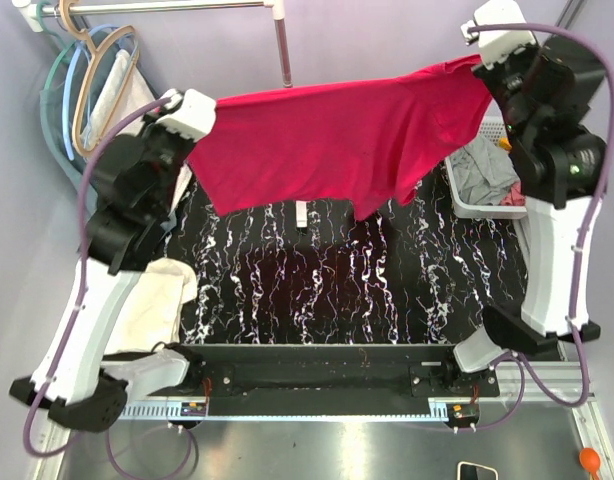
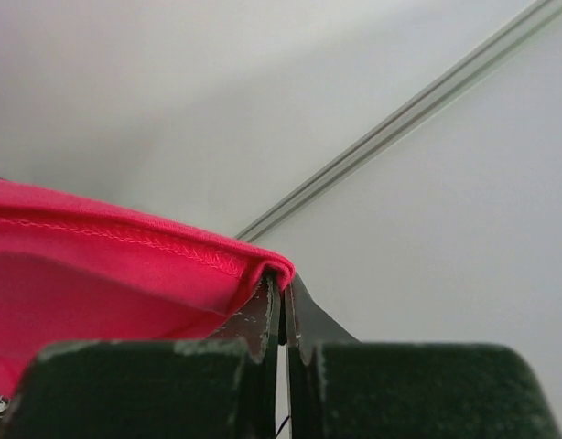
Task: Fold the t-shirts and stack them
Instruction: Flatten the tshirt out
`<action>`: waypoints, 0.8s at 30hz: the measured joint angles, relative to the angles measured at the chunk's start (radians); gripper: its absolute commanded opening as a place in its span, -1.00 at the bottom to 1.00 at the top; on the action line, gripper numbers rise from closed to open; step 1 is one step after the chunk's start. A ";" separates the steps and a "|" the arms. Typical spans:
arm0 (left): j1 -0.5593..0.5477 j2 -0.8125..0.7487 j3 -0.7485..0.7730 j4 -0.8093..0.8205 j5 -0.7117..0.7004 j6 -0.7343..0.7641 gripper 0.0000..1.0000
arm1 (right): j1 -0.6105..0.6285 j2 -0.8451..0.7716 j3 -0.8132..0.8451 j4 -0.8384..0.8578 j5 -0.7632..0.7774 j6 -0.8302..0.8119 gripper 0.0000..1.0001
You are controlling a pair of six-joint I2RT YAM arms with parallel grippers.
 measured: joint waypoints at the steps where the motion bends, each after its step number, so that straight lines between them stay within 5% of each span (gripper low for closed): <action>1: 0.000 -0.025 -0.003 -0.003 0.002 0.002 -1.00 | 0.000 -0.019 0.000 -0.006 -0.005 0.000 -1.00; 14: -0.014 -0.118 -0.103 0.004 0.035 0.003 -1.00 | 0.002 -0.193 -0.033 -0.054 -0.040 0.002 -1.00; 19: 0.013 0.034 -0.084 0.068 0.018 0.005 -1.00 | 0.000 -0.093 -0.019 -0.005 -0.016 0.000 -1.00; 24: 0.114 0.298 0.119 0.067 0.018 -0.029 -1.00 | -0.018 0.189 0.214 0.049 -0.001 -0.013 -1.00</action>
